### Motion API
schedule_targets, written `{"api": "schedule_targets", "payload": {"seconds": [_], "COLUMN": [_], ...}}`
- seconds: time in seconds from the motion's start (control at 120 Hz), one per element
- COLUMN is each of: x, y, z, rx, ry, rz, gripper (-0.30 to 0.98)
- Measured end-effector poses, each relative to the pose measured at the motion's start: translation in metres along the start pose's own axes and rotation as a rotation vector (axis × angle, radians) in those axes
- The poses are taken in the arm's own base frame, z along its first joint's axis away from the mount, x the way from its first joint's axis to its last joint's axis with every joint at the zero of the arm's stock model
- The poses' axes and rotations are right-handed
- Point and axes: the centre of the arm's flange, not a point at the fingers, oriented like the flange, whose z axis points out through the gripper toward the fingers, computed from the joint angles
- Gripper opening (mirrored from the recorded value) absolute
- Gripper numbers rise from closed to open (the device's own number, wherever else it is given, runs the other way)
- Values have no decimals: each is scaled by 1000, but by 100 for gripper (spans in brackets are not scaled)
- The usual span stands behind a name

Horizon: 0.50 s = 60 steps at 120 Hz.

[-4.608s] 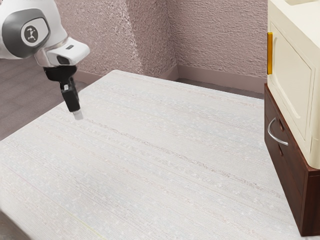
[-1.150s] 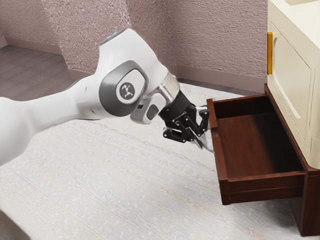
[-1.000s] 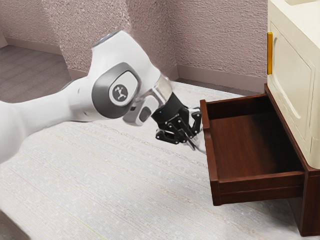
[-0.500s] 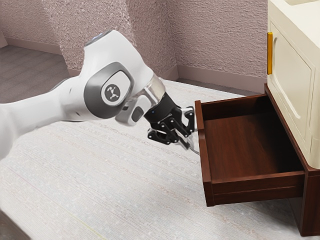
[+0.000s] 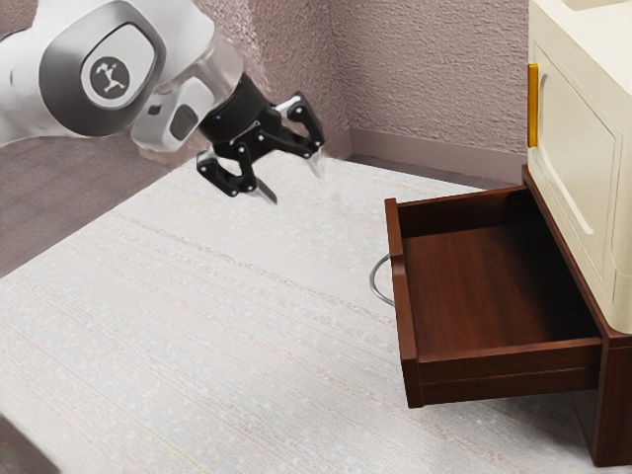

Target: Pull the drawer handle with one arm to open the drawer

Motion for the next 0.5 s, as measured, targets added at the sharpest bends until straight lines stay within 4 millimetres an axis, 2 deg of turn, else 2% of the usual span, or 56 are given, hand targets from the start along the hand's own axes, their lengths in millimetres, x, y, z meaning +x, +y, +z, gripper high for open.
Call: {"api": "schedule_targets", "payload": {"seconds": [0.083, 0.133, 0.2, 0.258, 0.4, 0.5], "x": [-48, -76, -95, -94, -58, -52], "y": [31, 49, 75, 80, 49, 48], "z": [-15, -16, -13, -9, 2, 4], "rx": [-110, -186, -275, -328, -390, -421], "ry": [-50, -67, -72, -67, -47, -59], "rz": [-158, -268, -422, -523, -645, -751], "gripper": [52, 55, 59, 61, 65, 66]}}
